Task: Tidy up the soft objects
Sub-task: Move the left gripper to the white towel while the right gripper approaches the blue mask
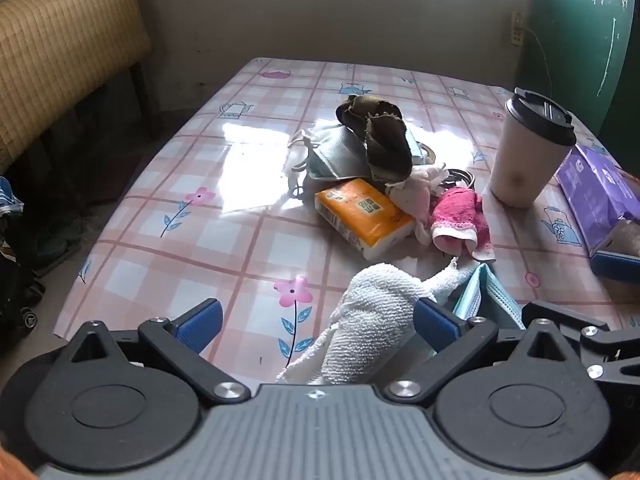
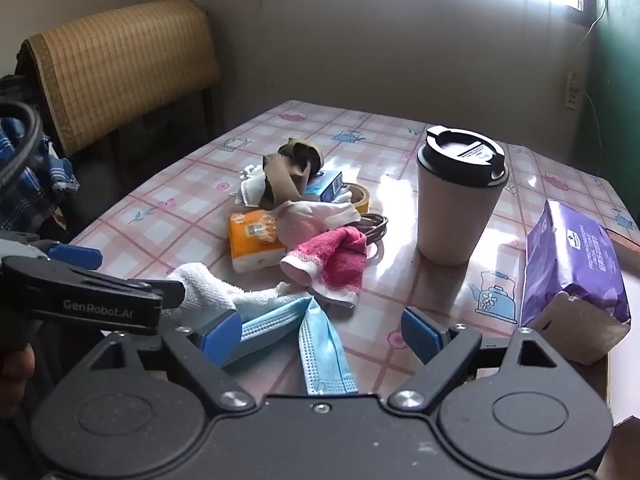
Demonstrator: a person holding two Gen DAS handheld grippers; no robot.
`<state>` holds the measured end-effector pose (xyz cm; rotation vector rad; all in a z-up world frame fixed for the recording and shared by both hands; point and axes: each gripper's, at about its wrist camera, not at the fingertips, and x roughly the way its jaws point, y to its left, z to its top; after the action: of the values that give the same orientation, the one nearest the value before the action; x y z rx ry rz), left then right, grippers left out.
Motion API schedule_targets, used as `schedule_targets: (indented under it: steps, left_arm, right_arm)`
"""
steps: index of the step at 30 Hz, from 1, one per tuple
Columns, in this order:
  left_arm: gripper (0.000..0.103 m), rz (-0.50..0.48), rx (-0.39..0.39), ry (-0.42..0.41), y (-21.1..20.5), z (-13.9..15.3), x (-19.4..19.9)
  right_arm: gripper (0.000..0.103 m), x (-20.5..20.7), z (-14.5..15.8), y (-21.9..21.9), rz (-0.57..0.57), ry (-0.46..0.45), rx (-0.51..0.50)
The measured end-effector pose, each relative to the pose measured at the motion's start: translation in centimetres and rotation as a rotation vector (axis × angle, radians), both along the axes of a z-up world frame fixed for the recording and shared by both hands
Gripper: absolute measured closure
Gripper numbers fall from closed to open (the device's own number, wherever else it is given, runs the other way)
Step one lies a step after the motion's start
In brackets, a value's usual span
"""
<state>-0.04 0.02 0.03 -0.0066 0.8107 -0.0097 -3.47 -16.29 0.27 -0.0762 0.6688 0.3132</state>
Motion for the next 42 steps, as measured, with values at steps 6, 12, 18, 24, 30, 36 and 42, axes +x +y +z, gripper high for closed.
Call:
schedule_targets:
  steps: [6,12,18,24,30,36,42]
  left_arm:
    - [0.000,-0.012,0.035,0.027,-0.6,-0.5,-0.1]
    - [0.000,-0.018,0.038,0.048,-0.4,-0.5,0.3]
    - [0.000,-0.024,0.042,0.055,-0.5,-0.6,0.4]
    - [0.000,-0.026,0.044,0.060,-0.6,-0.8,0.6]
    - [0.000,-0.024,0.045,0.063,-0.6,-1.0,0.6]
    - [0.000,-0.022,0.040,0.066,-0.5,-1.2,0.7]
    - [0.000,-0.023,0.040,0.067,-0.5,-1.3,0.7]
  right_arm:
    - [0.002,-0.6,-1.0,0.7,-0.011,0.002,-0.019]
    - [0.002,0.0,-1.3,0.3,0.003,0.055,0.012]
    - [0.002,0.4,-1.5,0.2,0.008,0.080,0.022]
    - [0.002,0.4,-1.7,0.3,0.011,0.086,0.024]
    - [0.002,0.4,-1.9,0.3,0.012,0.090,0.023]
    - [0.002,0.5,-2.0,0.3,0.015,0.095,0.022]
    - [0.002,0.6,-2.0,0.3,0.015,0.096,0.021]
